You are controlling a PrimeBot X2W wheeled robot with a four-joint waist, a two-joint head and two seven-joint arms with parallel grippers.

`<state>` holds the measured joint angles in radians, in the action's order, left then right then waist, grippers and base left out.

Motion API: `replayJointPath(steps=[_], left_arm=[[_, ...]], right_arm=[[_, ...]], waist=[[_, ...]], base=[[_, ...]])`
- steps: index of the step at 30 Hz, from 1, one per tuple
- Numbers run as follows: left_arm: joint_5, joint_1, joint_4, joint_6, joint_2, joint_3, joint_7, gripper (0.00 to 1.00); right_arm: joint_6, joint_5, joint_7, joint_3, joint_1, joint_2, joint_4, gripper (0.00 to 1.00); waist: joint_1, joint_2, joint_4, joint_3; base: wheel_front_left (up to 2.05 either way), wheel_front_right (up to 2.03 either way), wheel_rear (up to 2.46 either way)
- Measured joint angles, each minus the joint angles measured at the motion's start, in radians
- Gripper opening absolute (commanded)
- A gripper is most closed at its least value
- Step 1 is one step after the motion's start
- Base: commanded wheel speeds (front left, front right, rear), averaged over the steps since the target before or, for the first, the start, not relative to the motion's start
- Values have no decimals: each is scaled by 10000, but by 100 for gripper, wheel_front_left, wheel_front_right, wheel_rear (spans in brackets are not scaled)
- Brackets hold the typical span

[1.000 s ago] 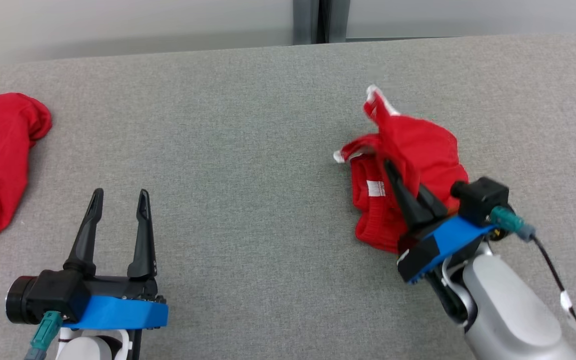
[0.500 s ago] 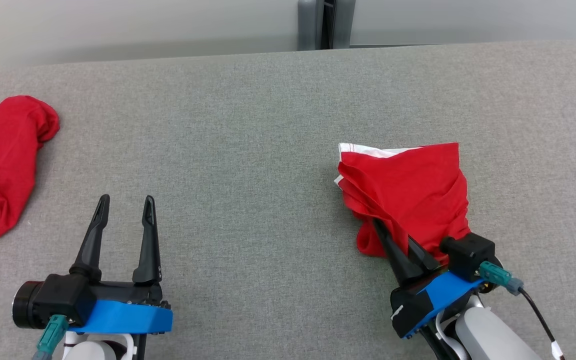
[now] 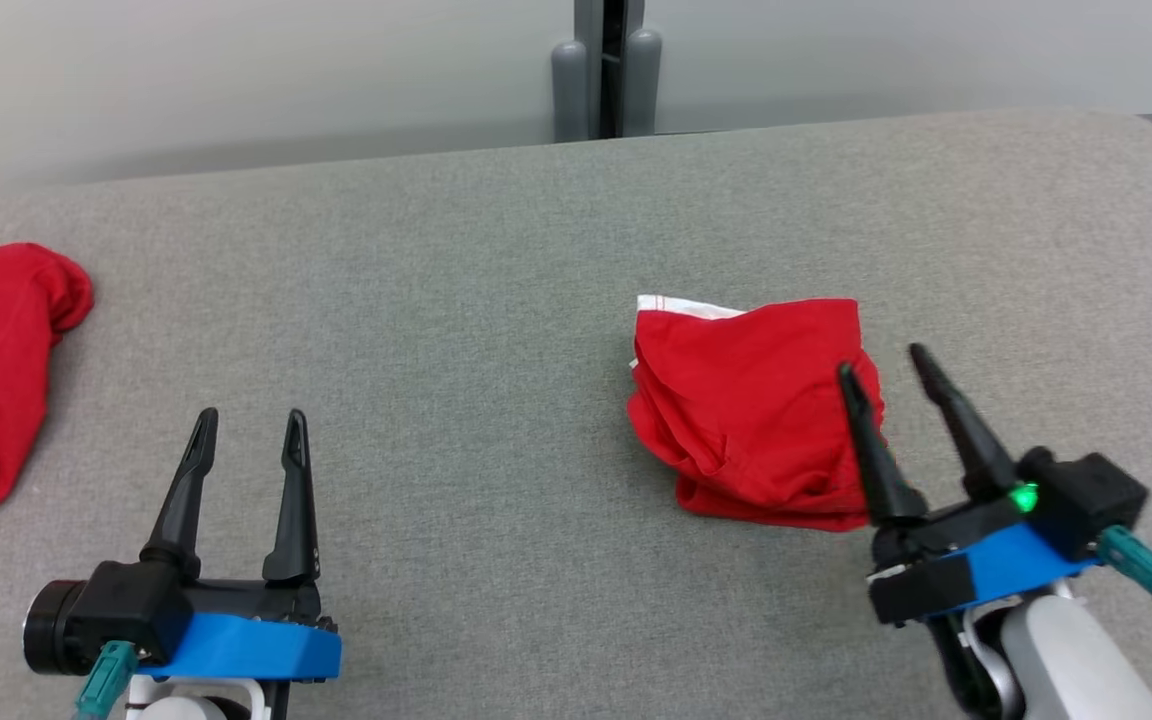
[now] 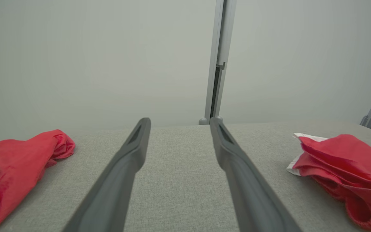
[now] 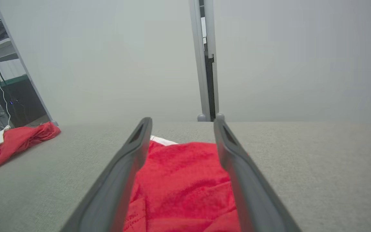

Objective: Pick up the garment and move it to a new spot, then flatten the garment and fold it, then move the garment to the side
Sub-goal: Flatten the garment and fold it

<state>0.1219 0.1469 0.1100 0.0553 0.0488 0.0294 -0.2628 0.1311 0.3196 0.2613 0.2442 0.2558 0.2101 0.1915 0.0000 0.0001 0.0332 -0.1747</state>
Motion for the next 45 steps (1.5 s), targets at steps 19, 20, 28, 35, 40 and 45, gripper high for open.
replayJointPath(steps=[19,20,28,35,40,45], left_arm=[[-575,-684,196,-174,0,-623,0,100],[-575,-685,196,-174,0,-623,0,100],[-527,-569,201,-174,0,-401,0,100],[-416,-202,228,-180,2,-109,0,100],[-278,-23,240,-265,-2,86,0,100],[-184,66,265,-322,0,134,0,100]], right_arm=[[0,-1521,2,-2546,-1895,-1062,-734,100],[-2,-1528,2,-2552,-1896,-1066,-698,100],[0,-1620,19,-1958,-779,-546,347,0],[0,-1829,27,-1216,835,-161,2512,0],[0,-1854,27,-880,1553,-94,3894,0],[0,-1732,27,-541,1744,-192,4748,0]], waist=[[0,0,339,666],[0,-1,325,664],[0,0,56,471],[0,-1,-389,165],[0,0,-751,-98],[0,-1,-1050,-329]], base=[[0,0,0],[0,0,0],[0,0,0],[0,0,0],[0,0,0],[0,0,0]])
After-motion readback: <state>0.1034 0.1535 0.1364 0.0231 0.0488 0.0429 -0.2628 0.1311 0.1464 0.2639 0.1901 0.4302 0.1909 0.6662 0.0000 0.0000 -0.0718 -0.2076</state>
